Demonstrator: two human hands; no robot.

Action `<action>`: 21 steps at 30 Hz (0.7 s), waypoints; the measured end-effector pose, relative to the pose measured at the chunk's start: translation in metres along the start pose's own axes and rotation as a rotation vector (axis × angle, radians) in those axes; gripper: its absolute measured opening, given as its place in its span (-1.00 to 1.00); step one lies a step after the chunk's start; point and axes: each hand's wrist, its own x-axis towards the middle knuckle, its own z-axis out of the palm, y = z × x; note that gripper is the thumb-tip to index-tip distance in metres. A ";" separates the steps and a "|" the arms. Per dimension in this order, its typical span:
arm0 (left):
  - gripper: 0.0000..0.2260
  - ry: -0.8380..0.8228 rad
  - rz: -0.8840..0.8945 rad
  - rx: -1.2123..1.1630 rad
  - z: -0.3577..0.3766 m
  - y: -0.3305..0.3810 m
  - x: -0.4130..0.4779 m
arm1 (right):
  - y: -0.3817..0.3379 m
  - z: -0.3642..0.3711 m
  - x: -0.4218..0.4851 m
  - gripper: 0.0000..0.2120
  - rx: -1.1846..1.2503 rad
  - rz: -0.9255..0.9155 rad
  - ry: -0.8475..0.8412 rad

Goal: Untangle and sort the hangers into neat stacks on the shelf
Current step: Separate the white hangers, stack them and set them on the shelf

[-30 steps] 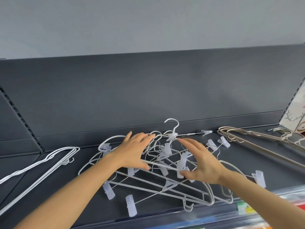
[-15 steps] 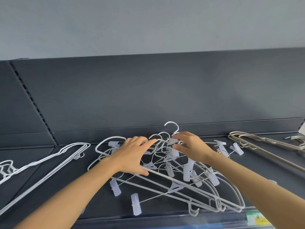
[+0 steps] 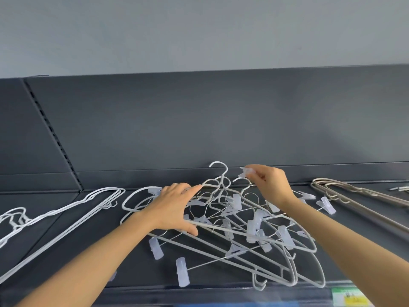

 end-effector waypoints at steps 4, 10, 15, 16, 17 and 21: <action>0.03 0.012 -0.026 -0.028 0.002 -0.014 -0.010 | 0.015 0.002 0.004 -0.78 -0.097 0.092 -0.075; 0.05 0.069 -0.096 -0.014 0.005 -0.040 -0.029 | 0.017 0.028 0.008 -0.75 -0.310 0.117 -0.293; 0.05 0.102 -0.199 -0.041 0.008 -0.058 -0.055 | -0.027 0.062 0.016 -0.60 -0.346 -0.089 -0.355; 0.05 0.110 -0.220 -0.044 0.008 -0.063 -0.062 | -0.034 0.070 0.018 -0.59 -0.310 -0.106 -0.374; 0.05 0.115 -0.242 -0.042 0.009 -0.069 -0.070 | -0.042 0.077 0.019 -0.58 -0.270 -0.114 -0.383; 0.06 0.122 -0.361 -0.055 0.013 -0.097 -0.105 | -0.065 0.098 0.019 -0.59 -0.149 -0.073 -0.367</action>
